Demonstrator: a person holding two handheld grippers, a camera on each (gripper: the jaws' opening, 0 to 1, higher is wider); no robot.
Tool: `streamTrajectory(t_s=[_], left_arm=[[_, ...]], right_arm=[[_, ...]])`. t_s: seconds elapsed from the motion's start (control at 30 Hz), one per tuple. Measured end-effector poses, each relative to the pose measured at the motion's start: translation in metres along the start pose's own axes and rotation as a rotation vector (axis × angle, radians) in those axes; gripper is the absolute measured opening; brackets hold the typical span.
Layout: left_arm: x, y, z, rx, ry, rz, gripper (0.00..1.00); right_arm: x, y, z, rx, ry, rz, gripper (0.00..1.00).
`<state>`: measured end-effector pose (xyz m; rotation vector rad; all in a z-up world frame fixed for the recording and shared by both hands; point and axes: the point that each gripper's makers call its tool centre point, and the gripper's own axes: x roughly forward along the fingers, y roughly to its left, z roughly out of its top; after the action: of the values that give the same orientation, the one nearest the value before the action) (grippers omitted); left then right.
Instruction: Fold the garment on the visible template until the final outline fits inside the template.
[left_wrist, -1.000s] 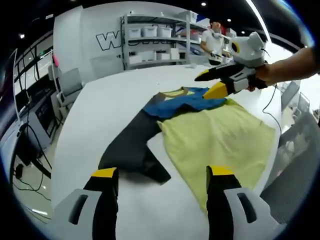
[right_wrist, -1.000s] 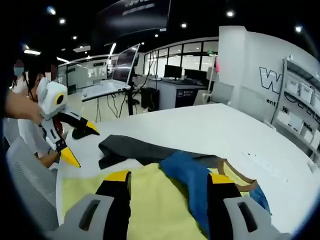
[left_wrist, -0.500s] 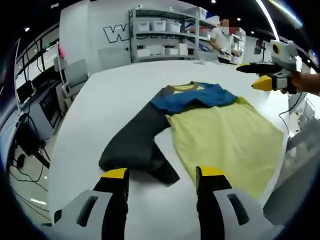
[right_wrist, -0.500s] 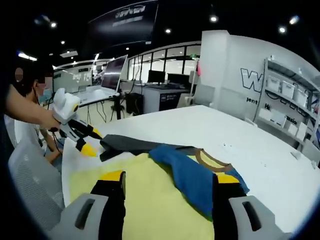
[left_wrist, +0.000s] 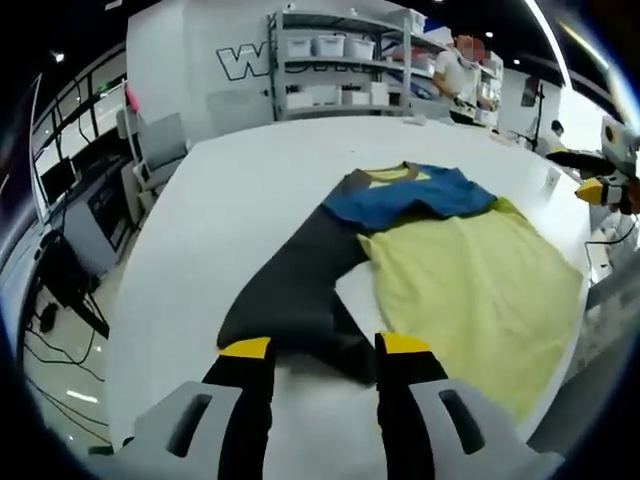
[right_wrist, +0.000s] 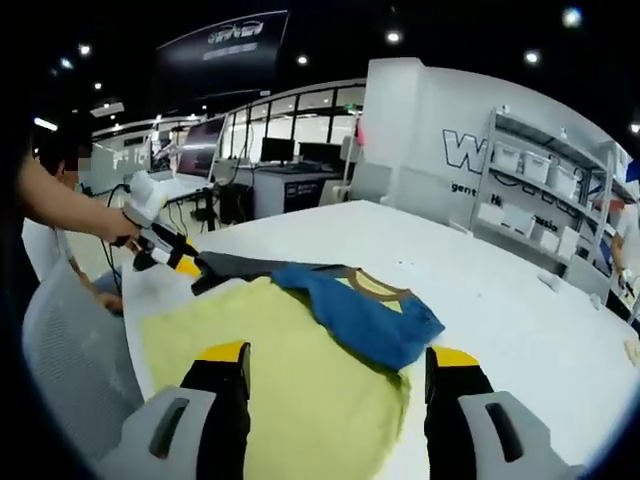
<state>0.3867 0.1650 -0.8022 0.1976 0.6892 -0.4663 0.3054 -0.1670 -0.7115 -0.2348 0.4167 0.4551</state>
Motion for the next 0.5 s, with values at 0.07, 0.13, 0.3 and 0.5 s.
streamTrajectory(t_s=[0.07,0.13,0.3,0.5], left_arm=[[0.000,0.002,0.000,0.001,0.008,0.008,0.35],[0.001,0.004,0.000,0.004,0.007,0.014,0.31],[0.003,0.009,0.002,-0.005,0.009,0.018,0.15],[0.003,0.011,0.007,-0.003,0.008,0.019,0.04]], right_arm=[[-0.006,-0.001,-0.004,-0.005,0.008,-0.005,0.70],[-0.013,-0.001,-0.008,-0.015,0.018,-0.013,0.70],[-0.031,-0.007,-0.015,-0.010,0.031,-0.048,0.70],[-0.047,-0.013,-0.022,-0.008,0.048,-0.075,0.69]])
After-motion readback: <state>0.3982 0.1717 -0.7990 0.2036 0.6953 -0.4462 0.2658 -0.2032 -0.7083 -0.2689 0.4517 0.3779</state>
